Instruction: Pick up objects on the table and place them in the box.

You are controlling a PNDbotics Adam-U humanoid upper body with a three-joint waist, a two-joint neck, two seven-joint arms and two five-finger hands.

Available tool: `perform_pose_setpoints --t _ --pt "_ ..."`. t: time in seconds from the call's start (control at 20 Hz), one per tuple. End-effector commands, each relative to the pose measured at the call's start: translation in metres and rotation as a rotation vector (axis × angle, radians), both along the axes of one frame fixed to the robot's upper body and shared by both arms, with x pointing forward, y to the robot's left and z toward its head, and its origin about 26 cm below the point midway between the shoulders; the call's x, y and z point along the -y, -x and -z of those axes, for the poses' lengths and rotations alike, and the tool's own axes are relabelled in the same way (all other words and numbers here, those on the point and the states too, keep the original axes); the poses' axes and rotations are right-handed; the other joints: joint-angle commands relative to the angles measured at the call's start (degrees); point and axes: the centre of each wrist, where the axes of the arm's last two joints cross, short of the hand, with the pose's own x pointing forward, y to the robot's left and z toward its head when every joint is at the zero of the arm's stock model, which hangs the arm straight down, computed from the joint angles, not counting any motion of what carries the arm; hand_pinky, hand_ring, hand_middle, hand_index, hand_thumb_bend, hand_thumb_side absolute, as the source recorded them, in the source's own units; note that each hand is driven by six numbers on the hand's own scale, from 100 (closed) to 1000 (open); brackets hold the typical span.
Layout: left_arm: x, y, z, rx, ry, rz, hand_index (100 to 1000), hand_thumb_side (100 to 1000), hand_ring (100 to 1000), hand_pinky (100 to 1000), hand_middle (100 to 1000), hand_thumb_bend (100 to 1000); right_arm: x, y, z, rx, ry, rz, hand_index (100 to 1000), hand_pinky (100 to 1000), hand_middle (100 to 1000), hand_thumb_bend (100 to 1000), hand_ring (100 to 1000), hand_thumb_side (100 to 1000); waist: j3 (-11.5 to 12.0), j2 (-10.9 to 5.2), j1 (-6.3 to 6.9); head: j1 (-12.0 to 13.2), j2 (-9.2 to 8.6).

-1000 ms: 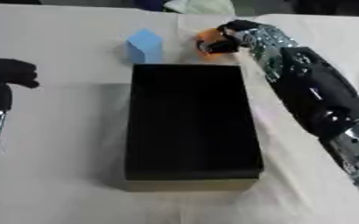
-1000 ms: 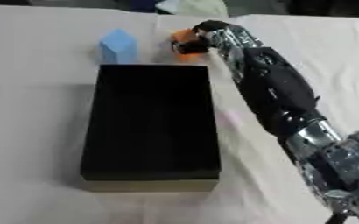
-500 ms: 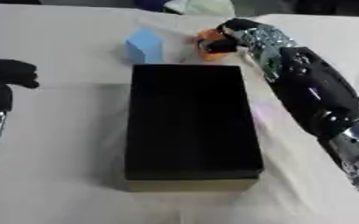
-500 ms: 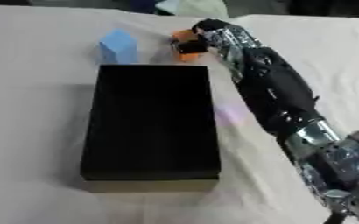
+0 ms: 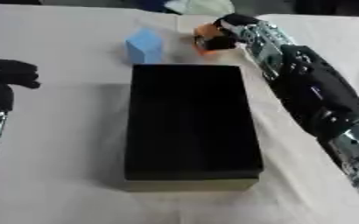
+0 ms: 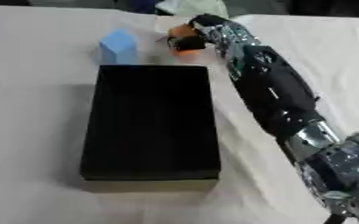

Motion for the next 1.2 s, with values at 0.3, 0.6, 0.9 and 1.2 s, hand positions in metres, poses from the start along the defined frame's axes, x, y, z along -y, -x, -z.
perform_pose_setpoints --t 0.3,0.6,0.9,1.2 --pt "-0.004 0.001 -0.008 0.023 -0.020 -0.006 717 973 632 766 690 100 0.006 0.028 -0.076 0.225 0.047 -0.075 805 821 584 100 777 816 -0.7 -1.90 0.19 0.6 0.02" --pt "-0.005 0.001 -0.009 0.025 -0.027 -0.009 718 971 633 766 691 100 0.004 0.049 -0.087 0.265 0.120 -0.230 800 809 574 100 765 774 -1.7 -2.27 0.22 1.2 0.21" --pt "-0.007 0.001 -0.010 0.030 -0.030 -0.013 718 970 633 766 691 100 0.004 0.069 -0.085 0.247 0.152 -0.348 799 806 571 100 762 767 -2.0 -2.35 0.36 1.7 0.25" --pt "-0.007 0.001 -0.012 0.037 -0.038 -0.013 718 967 634 764 692 100 -0.020 0.090 -0.052 0.126 0.233 -0.542 786 791 581 100 756 784 -3.5 -2.74 0.73 2.3 0.97"
